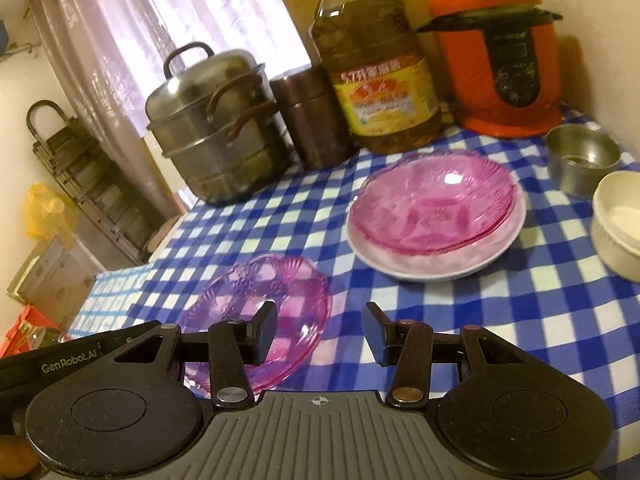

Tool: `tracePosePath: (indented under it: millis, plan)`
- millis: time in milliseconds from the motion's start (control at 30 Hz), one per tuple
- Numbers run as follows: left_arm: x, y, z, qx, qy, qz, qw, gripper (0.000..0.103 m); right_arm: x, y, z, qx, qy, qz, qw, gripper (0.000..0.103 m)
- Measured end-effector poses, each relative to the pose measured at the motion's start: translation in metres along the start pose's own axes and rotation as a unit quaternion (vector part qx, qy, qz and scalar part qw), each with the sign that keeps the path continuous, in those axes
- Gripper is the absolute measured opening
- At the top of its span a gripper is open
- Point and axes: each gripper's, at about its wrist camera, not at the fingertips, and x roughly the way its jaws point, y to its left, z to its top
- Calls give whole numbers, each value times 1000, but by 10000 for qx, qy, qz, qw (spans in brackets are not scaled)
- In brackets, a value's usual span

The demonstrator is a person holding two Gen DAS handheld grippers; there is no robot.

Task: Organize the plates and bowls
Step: 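Move both tools to the second pink glass dish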

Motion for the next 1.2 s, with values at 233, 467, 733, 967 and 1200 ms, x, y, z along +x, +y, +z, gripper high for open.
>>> tracePosePath:
  millis: [233, 467, 733, 967, 1200]
  plan:
    - [17, 24, -5, -119, 116, 125, 9998, 41, 22, 2, -4, 3, 233, 9, 9997, 48]
    - [43, 38, -11, -232, 260, 146, 9993, 41, 47, 2, -5, -23, 431, -102, 9990, 48]
    - [65, 43, -16, -203, 360, 171, 9990, 39, 74, 4, -3, -51, 579, -122, 9982, 47]
    - [72, 47, -18, -237, 396, 184, 9988, 32, 90, 1, -5, 27, 761, -197, 9969, 47]
    - [75, 49, -18, -245, 396, 207, 9987, 24, 94, 0, -7, 77, 829, -158, 9964, 46]
